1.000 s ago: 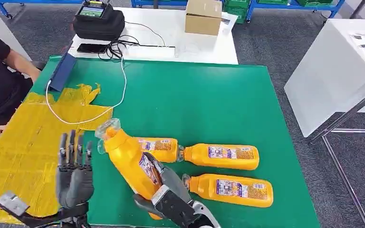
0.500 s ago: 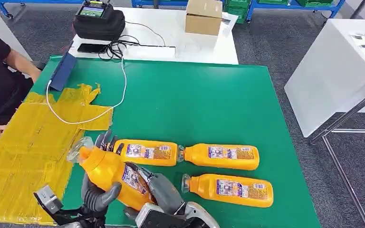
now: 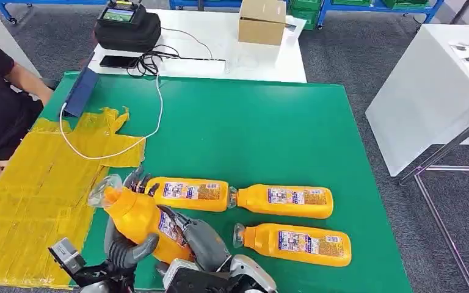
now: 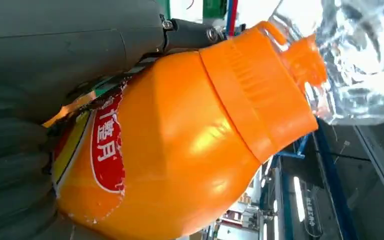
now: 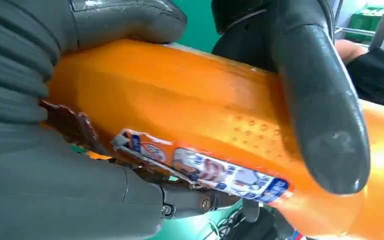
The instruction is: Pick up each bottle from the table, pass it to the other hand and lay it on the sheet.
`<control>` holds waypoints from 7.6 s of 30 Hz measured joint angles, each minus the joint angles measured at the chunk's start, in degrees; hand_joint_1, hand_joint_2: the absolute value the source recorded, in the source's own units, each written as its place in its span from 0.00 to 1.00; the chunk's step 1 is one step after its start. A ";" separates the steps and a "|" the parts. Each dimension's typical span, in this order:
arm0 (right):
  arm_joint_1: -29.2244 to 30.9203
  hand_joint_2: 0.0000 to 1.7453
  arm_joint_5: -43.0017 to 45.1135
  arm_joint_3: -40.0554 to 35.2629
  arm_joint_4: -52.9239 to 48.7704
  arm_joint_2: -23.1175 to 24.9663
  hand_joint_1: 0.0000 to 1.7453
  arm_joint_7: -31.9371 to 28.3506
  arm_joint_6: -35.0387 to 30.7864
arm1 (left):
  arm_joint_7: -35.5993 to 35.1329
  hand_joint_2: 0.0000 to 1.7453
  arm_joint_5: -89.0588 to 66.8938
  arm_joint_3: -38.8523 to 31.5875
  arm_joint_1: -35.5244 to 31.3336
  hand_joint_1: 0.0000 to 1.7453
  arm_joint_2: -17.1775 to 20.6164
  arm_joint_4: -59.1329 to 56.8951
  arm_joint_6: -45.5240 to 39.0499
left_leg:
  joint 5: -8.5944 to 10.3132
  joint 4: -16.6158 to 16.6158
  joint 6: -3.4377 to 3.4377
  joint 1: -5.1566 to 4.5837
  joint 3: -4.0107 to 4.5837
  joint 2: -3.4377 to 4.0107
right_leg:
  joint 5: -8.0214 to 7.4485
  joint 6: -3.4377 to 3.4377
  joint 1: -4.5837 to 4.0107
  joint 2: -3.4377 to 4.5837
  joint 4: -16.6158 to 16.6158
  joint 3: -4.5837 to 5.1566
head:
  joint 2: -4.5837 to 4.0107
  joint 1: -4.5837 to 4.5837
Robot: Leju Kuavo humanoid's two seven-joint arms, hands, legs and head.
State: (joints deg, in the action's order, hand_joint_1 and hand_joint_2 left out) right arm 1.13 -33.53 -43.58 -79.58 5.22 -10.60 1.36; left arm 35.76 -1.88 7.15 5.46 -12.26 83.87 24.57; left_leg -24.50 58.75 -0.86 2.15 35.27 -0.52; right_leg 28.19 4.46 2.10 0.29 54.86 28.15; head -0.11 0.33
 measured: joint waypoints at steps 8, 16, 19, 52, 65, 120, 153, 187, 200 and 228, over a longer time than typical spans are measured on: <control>0.33 1.00 -0.15 -0.07 0.64 0.24 1.00 0.37 0.00 | 0.48 1.00 -0.02 -0.09 -0.12 1.00 0.00 -0.24 0.00 | 0.01 0.00 0.01 0.00 0.04 0.00 | 0.00 0.00 0.01 -0.01 0.01 -0.14 | 0.00 0.00; -0.67 1.00 -0.66 -0.04 -0.83 -0.92 1.00 -0.30 -0.85 | 0.37 1.00 -2.10 -0.26 1.04 1.00 0.87 3.25 -1.92 | 0.00 0.00 0.01 0.00 0.04 0.01 | 0.02 -0.01 0.01 -0.02 0.00 0.18 | 0.00 0.00; -0.87 1.00 -0.74 -0.04 -1.26 -1.14 1.00 -0.30 -1.13 | 0.74 1.00 -3.87 -0.22 1.33 1.00 1.26 4.34 -3.35 | 0.00 0.00 0.01 0.00 0.04 0.01 | 0.02 -0.01 0.00 -0.01 0.00 0.18 | 0.00 0.00; 3.62 1.00 -3.39 4.20 -9.88 -7.30 0.00 7.24 -3.26 | -25.57 1.00 -83.43 -2.47 -18.04 1.00 25.35 -8.77 -51.73 | 0.20 0.02 0.13 0.02 0.17 -0.06 | -0.07 0.04 -0.01 -0.19 0.07 -0.28 | 0.00 0.00; 11.35 1.00 -4.00 3.56 -1.87 -7.80 0.00 10.16 0.81 | -34.66 1.00 -87.71 8.11 -31.33 0.00 28.57 -30.19 -49.11 | 0.42 0.02 0.11 0.02 0.21 -0.08 | -0.24 0.22 0.00 -0.20 0.12 -0.29 | 0.00 0.02; 32.83 1.00 -14.71 3.75 52.90 6.80 1.00 15.12 1.52 | -13.61 0.00 -11.05 -6.00 -38.93 0.00 9.49 -29.12 -9.00 | 0.48 0.03 0.11 0.02 -0.28 0.07 | -0.26 0.27 0.01 0.06 0.26 -0.35 | 0.00 0.02; 5.79 1.00 9.05 16.34 -1.97 7.37 1.00 2.58 -3.52 | -24.22 1.00 9.73 -10.05 -18.38 0.00 8.87 -4.02 -0.41 | 0.50 0.04 0.12 0.00 0.50 -0.12 | -0.25 0.28 0.02 -0.21 0.29 0.09 | 0.00 0.02; -1.05 1.00 9.48 11.28 -19.30 1.22 1.00 -3.76 -7.39 | -17.88 1.00 12.04 -3.52 -7.45 0.00 10.43 6.69 2.47 | 0.39 0.02 0.05 -0.02 0.66 -0.11 | -0.19 0.23 0.05 -0.23 0.24 0.84 | 0.00 0.02; -4.91 1.00 11.74 19.98 -25.83 -0.20 1.00 -1.90 -3.74 | -17.40 1.00 11.19 -5.51 -5.77 0.00 10.43 8.39 3.50 | 0.49 0.02 0.11 -0.02 0.64 -0.13 | -0.22 0.25 0.05 -0.22 0.25 0.68 | 0.00 0.02; 14.70 1.00 13.62 5.94 -0.13 -11.15 1.00 15.98 11.78 | -17.83 1.00 11.30 -1.24 -14.04 0.00 10.49 2.05 5.29 | 0.69 0.04 0.17 -0.03 0.65 -0.25 | -0.37 0.43 0.05 -0.23 0.27 0.17 | 0.00 0.02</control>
State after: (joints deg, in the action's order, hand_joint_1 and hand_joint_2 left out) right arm 15.83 -19.91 -37.64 -79.71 -5.92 5.38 13.14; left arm 17.92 9.42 5.90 -8.58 -1.77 85.92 29.86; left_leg -23.81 58.79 -0.70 2.12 35.92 -0.77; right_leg 27.82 4.89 2.15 0.06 55.13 28.33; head -0.11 0.35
